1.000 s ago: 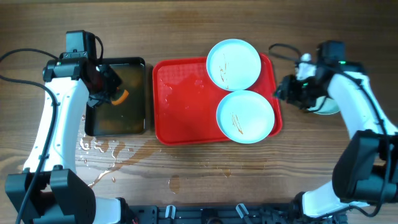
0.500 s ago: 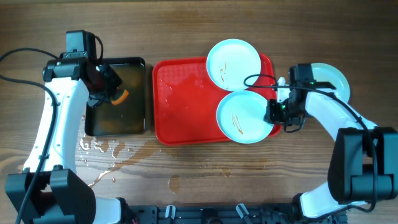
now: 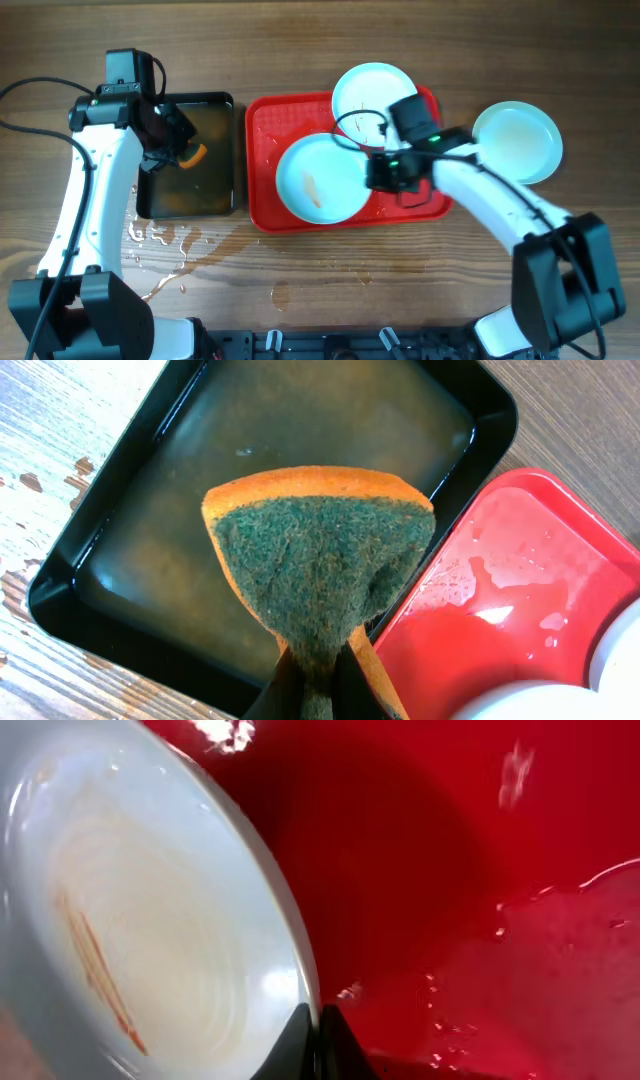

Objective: Clean dirty plates on tray and stack at the side
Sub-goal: 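Move right gripper back and grasp rim of lower-left plate, then scrub the second plate with the sponge in the left gripper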

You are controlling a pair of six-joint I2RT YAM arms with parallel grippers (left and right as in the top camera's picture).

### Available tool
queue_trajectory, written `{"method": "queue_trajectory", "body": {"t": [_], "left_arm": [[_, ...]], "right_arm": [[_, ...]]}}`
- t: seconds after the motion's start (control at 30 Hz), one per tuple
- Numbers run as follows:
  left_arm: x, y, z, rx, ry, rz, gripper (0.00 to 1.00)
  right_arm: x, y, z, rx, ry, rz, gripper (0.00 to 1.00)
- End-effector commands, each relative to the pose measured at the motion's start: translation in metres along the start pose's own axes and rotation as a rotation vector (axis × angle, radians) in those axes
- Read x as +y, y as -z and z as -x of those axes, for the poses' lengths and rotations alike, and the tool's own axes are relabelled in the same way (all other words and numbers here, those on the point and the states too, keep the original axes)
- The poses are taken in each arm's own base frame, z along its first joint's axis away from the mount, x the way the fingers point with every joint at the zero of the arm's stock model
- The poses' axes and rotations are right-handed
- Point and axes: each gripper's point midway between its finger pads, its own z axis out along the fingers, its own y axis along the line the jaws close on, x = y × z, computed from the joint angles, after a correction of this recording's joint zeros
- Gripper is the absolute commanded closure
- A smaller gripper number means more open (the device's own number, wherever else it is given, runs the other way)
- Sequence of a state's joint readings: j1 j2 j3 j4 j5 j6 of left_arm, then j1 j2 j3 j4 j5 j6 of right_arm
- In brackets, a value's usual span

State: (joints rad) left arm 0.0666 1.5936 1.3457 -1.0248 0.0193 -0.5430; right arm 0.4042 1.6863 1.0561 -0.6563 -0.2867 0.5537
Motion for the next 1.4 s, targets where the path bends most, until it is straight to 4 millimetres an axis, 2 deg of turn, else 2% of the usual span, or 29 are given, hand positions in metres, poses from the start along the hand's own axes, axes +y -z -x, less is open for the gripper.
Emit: {"method": "queue_trajectory", "body": {"t": [0.0,0.17,0.23,0.37,0.4,0.47,0.6,0.7,0.87,0.93,1.0,1.13,1.2,1.37], "left_arm": [[0.001,-0.001,0.003,-0.006,-0.012,0.007,0.96],[0.001,-0.001,0.002,-0.005,-0.013,0.007,0.96],[-0.005,-0.001,-0.001,0.010,-0.026,-0.019,0.96],[-0.027,-0.001,-0.011,0.032,-0.110,-0.087,0.96],[-0.032,-0.001,-0.015,0.033,-0.127,-0.094,0.96],[-0.043,0.000,-0.021,0.031,-0.162,-0.108,0.96],[-0.068,0.001,-0.035,0.019,-0.281,-0.145,0.96],[-0.081,0.002,-0.040,0.003,-0.345,-0.168,0.96],[-0.086,0.003,-0.037,-0.014,-0.348,-0.189,0.96],[-0.093,0.004,-0.040,0.000,-0.375,-0.230,0.96],[-0.101,0.006,-0.045,0.018,-0.411,-0.280,0.96],[-0.104,0.005,-0.049,0.032,-0.452,-0.294,0.96],[-0.105,-0.003,-0.056,0.055,-0.491,-0.288,0.96],[-0.105,-0.044,-0.088,0.174,-0.596,-0.229,0.96]], "right_arm": [[0.011,-0.009,0.008,-0.151,-0.213,-0.126,0.96],[0.008,-0.034,0.002,-0.135,-0.232,-0.168,0.96],[0.011,-0.038,0.003,-0.127,-0.194,-0.153,0.95],[0.017,-0.040,0.000,-0.097,-0.107,-0.124,0.67],[0.017,-0.040,0.001,-0.096,-0.099,-0.121,0.63],[0.024,-0.040,0.006,-0.094,-0.065,-0.074,0.56],[0.035,-0.037,0.026,-0.153,0.043,-0.008,0.54],[0.032,-0.046,0.028,-0.149,0.079,-0.019,0.60],[0.023,-0.081,0.012,-0.042,0.078,-0.013,0.68],[0.025,-0.083,0.014,-0.047,0.076,-0.001,0.78],[0.027,-0.083,0.015,-0.052,0.077,0.008,0.96],[0.031,-0.082,0.010,-0.017,0.073,0.047,0.96],[0.027,-0.080,0.012,-0.007,0.066,0.058,0.96],[0.021,-0.077,0.018,-0.004,0.049,0.075,0.96]]}}
